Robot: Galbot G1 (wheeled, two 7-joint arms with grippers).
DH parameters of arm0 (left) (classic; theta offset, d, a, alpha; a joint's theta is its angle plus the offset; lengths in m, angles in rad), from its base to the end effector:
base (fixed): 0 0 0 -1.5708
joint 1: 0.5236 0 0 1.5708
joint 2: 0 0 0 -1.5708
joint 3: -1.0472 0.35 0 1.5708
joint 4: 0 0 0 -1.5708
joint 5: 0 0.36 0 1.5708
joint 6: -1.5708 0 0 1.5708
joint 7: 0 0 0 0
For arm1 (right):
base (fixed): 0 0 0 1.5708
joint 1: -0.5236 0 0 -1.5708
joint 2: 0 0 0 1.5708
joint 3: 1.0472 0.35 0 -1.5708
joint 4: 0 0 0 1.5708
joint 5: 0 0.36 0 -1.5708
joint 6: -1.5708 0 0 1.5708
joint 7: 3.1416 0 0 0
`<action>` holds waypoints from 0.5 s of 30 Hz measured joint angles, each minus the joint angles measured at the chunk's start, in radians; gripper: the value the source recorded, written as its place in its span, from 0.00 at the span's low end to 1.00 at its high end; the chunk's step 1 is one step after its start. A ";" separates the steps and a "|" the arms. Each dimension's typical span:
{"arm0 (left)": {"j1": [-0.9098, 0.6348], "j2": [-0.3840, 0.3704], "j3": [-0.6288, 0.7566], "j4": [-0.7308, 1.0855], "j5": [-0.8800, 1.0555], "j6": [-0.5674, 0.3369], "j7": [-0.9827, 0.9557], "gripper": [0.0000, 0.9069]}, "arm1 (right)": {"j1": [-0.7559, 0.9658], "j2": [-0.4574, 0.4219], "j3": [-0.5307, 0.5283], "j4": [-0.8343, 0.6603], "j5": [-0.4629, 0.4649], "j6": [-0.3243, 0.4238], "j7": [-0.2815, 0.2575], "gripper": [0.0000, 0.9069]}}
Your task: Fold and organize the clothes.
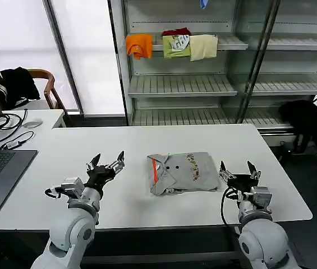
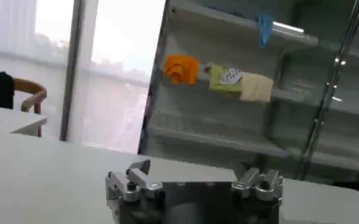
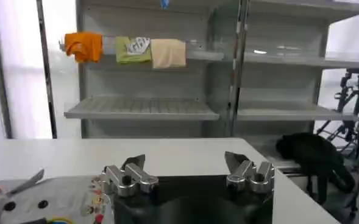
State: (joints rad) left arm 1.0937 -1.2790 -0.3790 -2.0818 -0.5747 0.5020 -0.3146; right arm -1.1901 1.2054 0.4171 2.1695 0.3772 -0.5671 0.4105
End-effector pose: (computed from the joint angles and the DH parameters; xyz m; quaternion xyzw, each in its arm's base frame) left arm 0.3020 0.0067 -0.1939 -0.0451 -0.9905 0.1002 0.0828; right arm 0.2715 -0.0230 -0.1893 -0.0485 -0.9945 0.0300 0.0873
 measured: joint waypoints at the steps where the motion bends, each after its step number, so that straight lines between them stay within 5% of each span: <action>1: -0.002 0.000 0.000 0.000 -0.001 0.000 0.000 1.00 | 0.001 0.000 0.002 -0.001 0.000 0.000 0.000 1.00; 15: -0.015 -0.004 0.000 0.016 -0.007 -0.004 0.001 1.00 | 0.001 0.000 0.025 -0.020 0.004 0.009 -0.003 1.00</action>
State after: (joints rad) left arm 1.0786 -1.2828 -0.3792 -2.0656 -0.5816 0.4981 -0.3132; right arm -1.1891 1.2053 0.4425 2.1490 0.3813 -0.5583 0.4079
